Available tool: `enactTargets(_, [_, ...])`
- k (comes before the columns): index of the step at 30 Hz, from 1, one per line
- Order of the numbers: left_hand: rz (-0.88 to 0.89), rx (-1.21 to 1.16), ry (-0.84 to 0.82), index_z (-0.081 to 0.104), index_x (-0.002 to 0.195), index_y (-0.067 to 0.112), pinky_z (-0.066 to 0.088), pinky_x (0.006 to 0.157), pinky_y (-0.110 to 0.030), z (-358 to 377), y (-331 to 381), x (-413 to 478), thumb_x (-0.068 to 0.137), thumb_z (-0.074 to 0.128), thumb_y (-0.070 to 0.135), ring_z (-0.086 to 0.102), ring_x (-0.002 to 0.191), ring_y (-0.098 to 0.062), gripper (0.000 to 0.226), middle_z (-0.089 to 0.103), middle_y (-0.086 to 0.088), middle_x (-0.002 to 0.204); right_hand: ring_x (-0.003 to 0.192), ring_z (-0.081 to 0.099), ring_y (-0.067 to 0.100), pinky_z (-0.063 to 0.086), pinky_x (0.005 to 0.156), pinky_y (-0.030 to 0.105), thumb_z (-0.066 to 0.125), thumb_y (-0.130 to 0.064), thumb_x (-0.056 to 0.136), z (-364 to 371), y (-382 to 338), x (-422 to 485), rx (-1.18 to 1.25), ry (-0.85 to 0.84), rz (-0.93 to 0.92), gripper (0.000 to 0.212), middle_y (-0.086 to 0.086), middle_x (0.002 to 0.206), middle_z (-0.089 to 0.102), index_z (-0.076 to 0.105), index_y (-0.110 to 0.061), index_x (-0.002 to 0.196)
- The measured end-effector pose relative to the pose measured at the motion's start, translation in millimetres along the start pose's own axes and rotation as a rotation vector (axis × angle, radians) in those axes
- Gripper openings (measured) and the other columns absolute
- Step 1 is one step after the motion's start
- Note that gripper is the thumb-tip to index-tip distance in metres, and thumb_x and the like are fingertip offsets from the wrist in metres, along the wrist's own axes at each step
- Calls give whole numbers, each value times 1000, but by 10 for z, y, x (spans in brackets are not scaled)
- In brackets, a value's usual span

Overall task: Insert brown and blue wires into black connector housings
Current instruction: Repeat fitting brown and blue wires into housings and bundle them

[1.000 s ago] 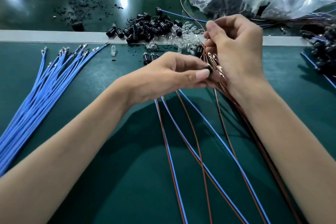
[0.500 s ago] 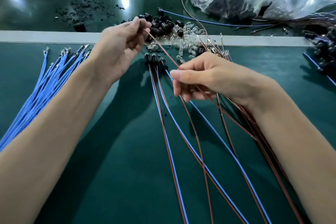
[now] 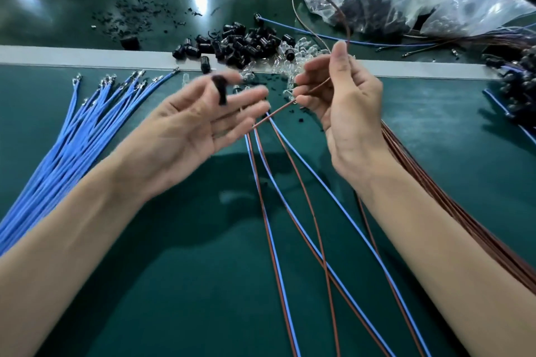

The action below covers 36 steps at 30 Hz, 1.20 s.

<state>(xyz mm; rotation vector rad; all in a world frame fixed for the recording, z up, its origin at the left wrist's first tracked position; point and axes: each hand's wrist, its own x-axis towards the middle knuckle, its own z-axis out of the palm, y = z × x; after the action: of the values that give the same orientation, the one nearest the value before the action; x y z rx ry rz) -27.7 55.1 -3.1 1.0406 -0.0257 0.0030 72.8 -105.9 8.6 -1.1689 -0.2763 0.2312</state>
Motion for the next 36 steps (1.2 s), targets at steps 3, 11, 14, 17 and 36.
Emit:
enactTargets(3, [7,344,-13,72,99,18,52,90,-30,64,-94,-72,80,59,26,65,109,-24,24,67,-8,119,57,62,12,51,54,19,39,-23,102,8,48,-6,47,43,-34,36,5,65,62,59,-7,78])
enactTargets(11, [148,696,177,69,96,17,48,80,-13,184,-189,-70,79,62,20,67,87,-3,18,74,5,98,72,67,7,54,73,18,57,1,90,13,189,-94,-193,-172,-50,9,3,79,66,63,-6,92])
enactTargets(14, [304,926,244,67,98,22,47,72,-15,155,-236,-76,84,67,23,60,87,-5,14,63,-2,108,70,65,6,53,70,16,52,-2,94,39,212,-115,-215,-186,-89,12,4,80,64,63,-5,91])
enactTargets(17, [380,1139,306,71,96,18,42,63,-13,140,-266,-78,81,72,23,55,82,-3,16,56,0,115,68,65,6,53,67,16,50,-4,95,21,174,-77,-143,-133,-125,16,3,78,64,63,-8,87])
enactTargets(36, [373,1042,418,62,110,33,38,70,-12,117,-267,-79,89,60,24,48,75,-3,23,47,7,85,55,63,10,50,55,21,50,-8,97,0,190,-148,-356,-138,-199,17,-5,66,67,54,-14,81])
